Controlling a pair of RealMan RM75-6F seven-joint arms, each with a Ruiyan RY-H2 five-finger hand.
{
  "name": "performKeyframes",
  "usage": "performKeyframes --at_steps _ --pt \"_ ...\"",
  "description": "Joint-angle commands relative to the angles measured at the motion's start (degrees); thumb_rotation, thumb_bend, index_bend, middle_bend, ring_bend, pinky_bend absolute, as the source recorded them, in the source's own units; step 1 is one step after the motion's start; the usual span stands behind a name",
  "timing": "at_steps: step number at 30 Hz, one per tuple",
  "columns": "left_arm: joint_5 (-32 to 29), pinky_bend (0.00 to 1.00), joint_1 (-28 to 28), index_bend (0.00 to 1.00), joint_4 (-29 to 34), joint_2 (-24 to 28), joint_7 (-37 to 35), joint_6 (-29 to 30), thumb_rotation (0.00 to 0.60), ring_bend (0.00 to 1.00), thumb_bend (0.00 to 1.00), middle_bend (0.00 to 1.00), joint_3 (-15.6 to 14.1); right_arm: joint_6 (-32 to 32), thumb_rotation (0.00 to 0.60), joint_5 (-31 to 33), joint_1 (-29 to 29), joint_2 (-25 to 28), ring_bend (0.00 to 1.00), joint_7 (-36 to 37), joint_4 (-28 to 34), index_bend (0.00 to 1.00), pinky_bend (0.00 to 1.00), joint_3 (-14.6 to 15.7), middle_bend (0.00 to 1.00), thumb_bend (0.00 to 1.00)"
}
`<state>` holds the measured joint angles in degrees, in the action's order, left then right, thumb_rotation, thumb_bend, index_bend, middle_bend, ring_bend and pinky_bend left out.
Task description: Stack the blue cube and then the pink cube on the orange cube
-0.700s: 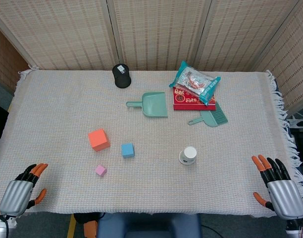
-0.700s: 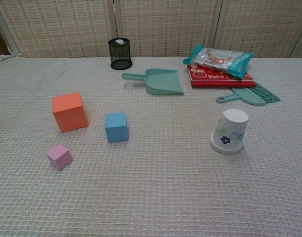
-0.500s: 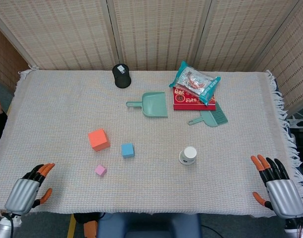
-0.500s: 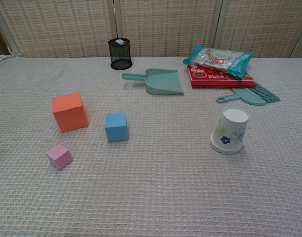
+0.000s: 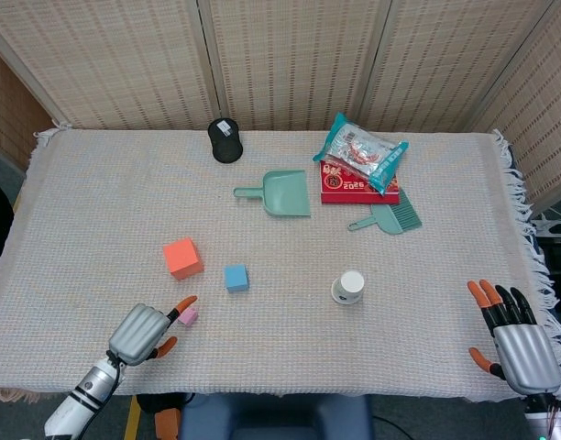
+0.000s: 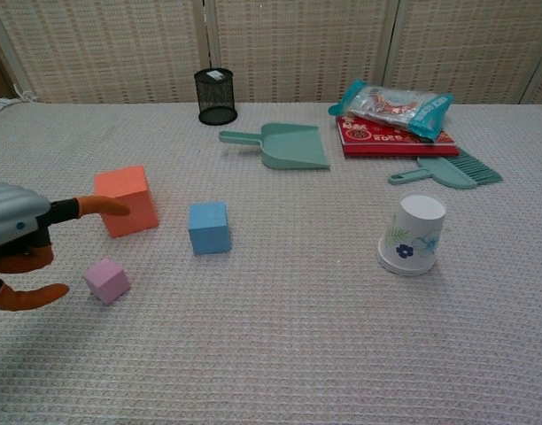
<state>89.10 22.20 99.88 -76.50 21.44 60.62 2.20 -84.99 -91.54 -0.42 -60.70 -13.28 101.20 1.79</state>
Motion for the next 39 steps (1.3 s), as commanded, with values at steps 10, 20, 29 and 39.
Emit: performKeyframes --at_steps 10,20,29,39 --pt "-26.3 1.0 9.9 0.1 2.1 -13.8 14.2 -1.9 0.6 1.0 0.35 1.0 11.1 -1.1 0.6 -1.1 -0.4 0.8 0.0 1.5 0.1 0.0 0.0 0.3 0.0 0.11" --pt "-40.7 1.0 17.8 0.09 -5.3 -19.4 20.9 -2.1 0.6 1.0 0.34 1.0 13.4 -1.3 0.6 -0.8 -0.4 1.0 0.0 1.9 0.0 0.0 0.0 0.1 0.0 0.11" --pt "-46.7 1.0 21.3 0.09 -8.7 -21.7 21.6 -1.8 0.6 1.0 0.34 1.0 13.5 -1.7 0.6 -0.6 -0.5 1.6 0.0 2.8 0.1 0.0 0.0 -0.1 0.0 0.11" --pt "-46.9 1.0 23.1 0.24 -14.2 -24.8 18.4 -0.3 0.6 1.0 0.34 1.0 13.3 -2.3 0.6 -1.1 -0.8 2.1 0.0 3.9 0.0 0.0 0.0 0.0 0.0 0.11"
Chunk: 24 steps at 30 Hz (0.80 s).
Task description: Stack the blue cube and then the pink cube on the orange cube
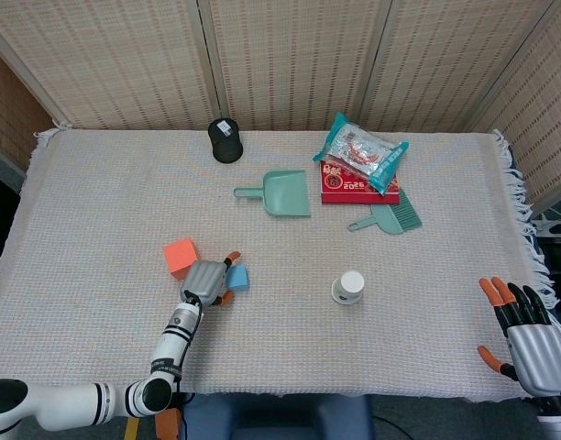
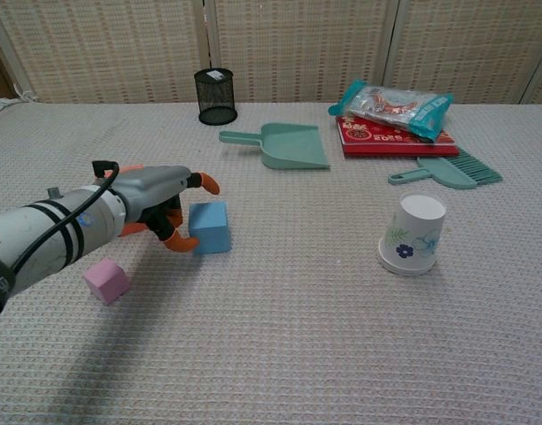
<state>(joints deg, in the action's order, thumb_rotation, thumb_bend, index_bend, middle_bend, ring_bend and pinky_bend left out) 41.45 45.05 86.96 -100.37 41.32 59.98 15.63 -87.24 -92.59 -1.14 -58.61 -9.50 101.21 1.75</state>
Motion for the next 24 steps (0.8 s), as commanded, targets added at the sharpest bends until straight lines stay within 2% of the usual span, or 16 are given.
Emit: performKeyframes --at_steps 1,6,9,13,19,24 --pt "1.0 1.0 0.2 0.27 -1.6 -1.1 -2.0 0.4 0.6 1.0 0.34 1.0 -0.2 -0.2 0.6 -0.1 -0.1 0.1 0.0 0.1 0.0 0.0 0.0 0.0 0.0 0.11" --pt "2.3 1.0 0.5 0.34 -2.4 -1.6 -3.8 0.1 0.6 1.0 0.33 1.0 -1.0 -0.4 0.6 -0.2 -0.2 0.2 0.0 0.3 0.0 0.0 0.0 0.0 0.0 0.11" --pt "2.9 1.0 0.4 0.42 -2.4 -1.7 -4.2 0.9 0.6 1.0 0.34 1.0 -1.4 -0.7 0.6 -0.5 -0.3 0.2 0.0 0.4 0.0 0.0 0.0 0.1 0.0 0.11" --pt "4.5 1.0 -0.3 0.5 -0.5 -0.6 -4.5 2.5 0.6 1.0 0.36 1.0 -2.2 -0.7 0.6 -0.6 -0.4 0.2 0.0 0.5 -0.1 0.0 0.0 0.1 0.0 0.11" --pt "7.0 1.0 -2.4 0.5 7.6 4.4 -5.6 5.9 0.6 1.0 0.38 1.0 -2.6 -0.1 0.6 -0.4 -0.2 -0.1 0.0 -0.1 0.0 0.0 0.0 0.1 0.0 0.11" --pt "7.1 1.0 -3.9 0.5 16.9 10.9 -5.9 7.7 0.6 1.0 0.38 1.0 -1.8 0.3 0.6 -0.1 0.0 -0.4 0.0 -0.9 0.1 0.0 0.0 0.0 0.0 0.11"
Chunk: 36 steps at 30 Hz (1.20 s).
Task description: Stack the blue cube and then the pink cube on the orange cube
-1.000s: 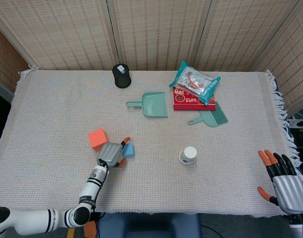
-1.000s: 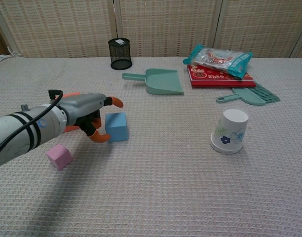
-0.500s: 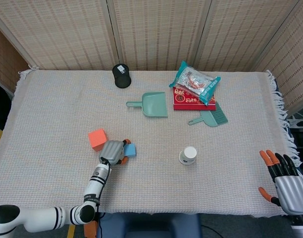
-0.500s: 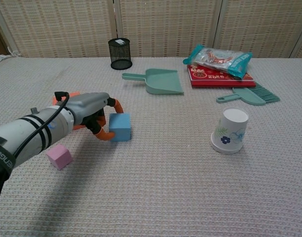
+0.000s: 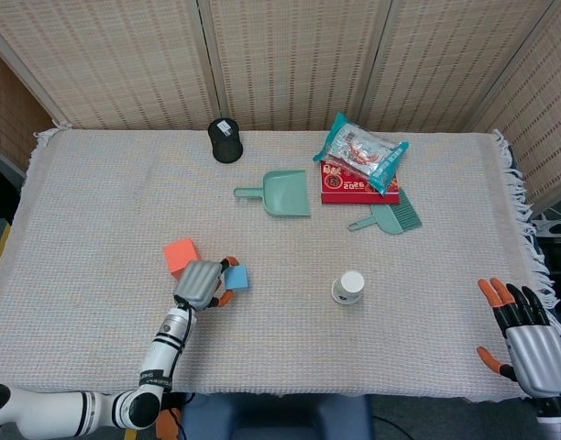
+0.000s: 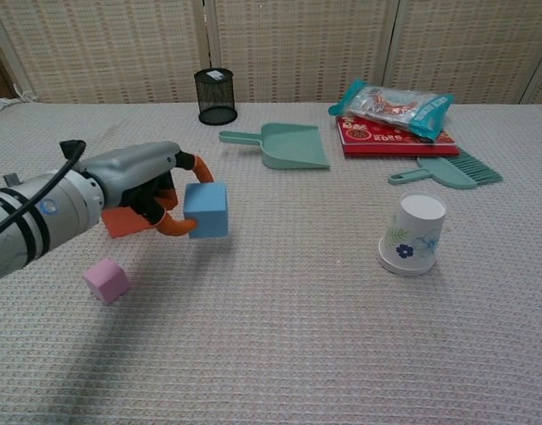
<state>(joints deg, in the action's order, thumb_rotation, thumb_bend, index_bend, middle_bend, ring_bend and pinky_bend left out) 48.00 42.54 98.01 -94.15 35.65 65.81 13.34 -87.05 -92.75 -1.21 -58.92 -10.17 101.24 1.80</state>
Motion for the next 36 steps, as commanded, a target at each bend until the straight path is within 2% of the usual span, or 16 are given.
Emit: performKeyframes --at_steps 1,6,11,22,36 --pt "0.7 1.0 -1.6 0.5 7.1 5.8 0.1 2.5 0.6 1.0 0.38 1.0 0.5 0.1 0.6 0.1 0.0 -0.2 0.0 -0.4 0.0 0.0 0.0 0.0 0.0 0.11" --pt "-0.2 1.0 -3.0 0.49 10.9 11.4 1.3 5.5 0.6 1.0 0.38 1.0 1.1 0.2 0.6 0.3 0.0 -0.3 0.0 -0.6 0.1 0.0 0.0 -0.1 0.0 0.11" --pt "-3.0 1.0 -3.7 0.49 7.9 13.6 0.6 5.9 0.6 1.0 0.38 1.0 1.5 0.4 0.6 0.5 0.1 -0.5 0.0 -1.0 0.2 0.0 0.0 -0.1 0.0 0.11" --pt "-7.7 1.0 -2.6 0.48 2.4 12.4 -0.4 3.4 0.6 1.0 0.38 1.0 1.9 0.6 0.6 0.9 0.2 -0.6 0.0 -1.3 0.1 0.0 0.0 -0.3 0.0 0.11" --pt "-8.1 1.0 -1.1 0.48 -0.3 10.0 0.0 3.5 0.6 1.0 0.38 1.0 1.2 0.5 0.6 1.0 0.2 -0.6 0.0 -1.4 0.2 0.0 0.0 -0.3 0.0 0.11"
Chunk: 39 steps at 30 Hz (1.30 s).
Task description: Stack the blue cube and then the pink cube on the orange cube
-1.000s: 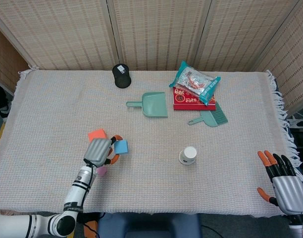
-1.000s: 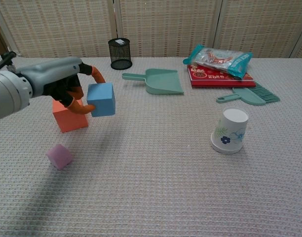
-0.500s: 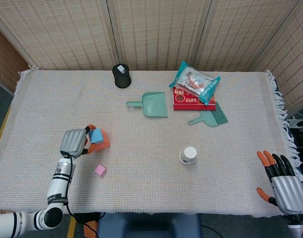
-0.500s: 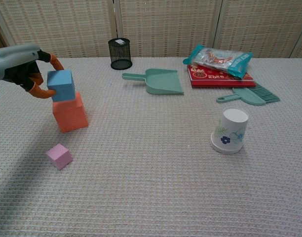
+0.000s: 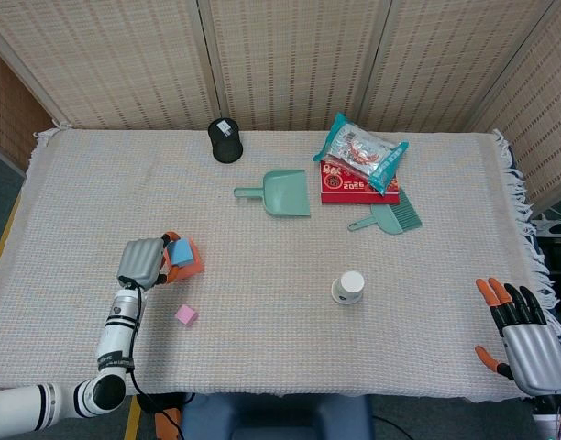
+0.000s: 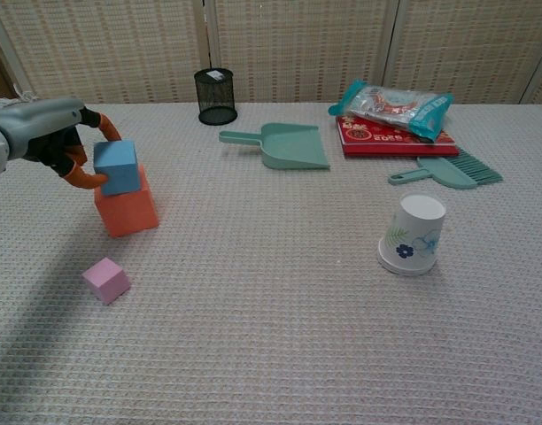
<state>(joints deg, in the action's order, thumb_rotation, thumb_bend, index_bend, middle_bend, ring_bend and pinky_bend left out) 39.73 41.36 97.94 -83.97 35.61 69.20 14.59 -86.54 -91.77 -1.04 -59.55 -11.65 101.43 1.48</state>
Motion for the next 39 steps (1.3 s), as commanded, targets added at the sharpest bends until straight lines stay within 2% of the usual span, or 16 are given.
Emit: performKeyframes --at_steps 1,18,20,24,27,32,39 --pt "0.2 1.0 0.1 0.48 -0.3 -0.2 0.0 0.2 0.6 1.0 0.38 1.0 -0.1 0.1 0.6 0.0 0.0 0.0 0.0 0.1 0.0 0.0 0.0 0.0 0.0 0.11" --pt "-0.7 1.0 0.3 0.45 -1.4 -0.1 -1.0 -0.5 0.6 1.0 0.38 1.0 -0.2 0.2 0.6 0.4 0.1 -0.1 0.0 -0.3 0.0 0.0 0.0 -0.1 0.0 0.11" --pt "-0.8 1.0 0.4 0.41 -1.5 -0.2 -1.0 -0.6 0.6 1.0 0.38 1.0 -0.3 0.2 0.6 0.4 0.1 -0.1 0.0 -0.3 0.0 0.0 0.0 -0.1 0.0 0.11" --pt "-1.0 1.0 0.6 0.2 -1.4 -0.4 -0.8 -0.7 0.6 1.0 0.38 1.0 -0.3 0.1 0.6 0.3 0.0 -0.1 0.0 -0.2 0.0 0.0 0.0 -0.1 0.0 0.11" --pt "-1.2 1.0 0.7 0.1 -1.1 -0.2 -0.7 -0.9 0.6 1.0 0.38 1.0 -0.4 0.0 0.6 0.2 0.0 0.0 0.0 -0.2 0.0 0.0 0.0 -0.1 0.0 0.11" --pt "-1.6 1.0 0.9 0.05 -0.2 0.7 -1.1 -2.1 0.6 1.0 0.37 1.0 -0.4 0.1 0.6 0.3 0.0 0.0 0.0 -0.3 0.1 0.0 0.0 0.0 0.0 0.11" --pt "0.3 1.0 0.4 0.04 2.3 2.4 -2.1 -2.5 0.6 1.0 0.37 1.0 -1.6 -0.1 0.6 0.2 0.0 0.0 0.0 -0.3 0.1 0.0 0.0 0.0 0.0 0.11"
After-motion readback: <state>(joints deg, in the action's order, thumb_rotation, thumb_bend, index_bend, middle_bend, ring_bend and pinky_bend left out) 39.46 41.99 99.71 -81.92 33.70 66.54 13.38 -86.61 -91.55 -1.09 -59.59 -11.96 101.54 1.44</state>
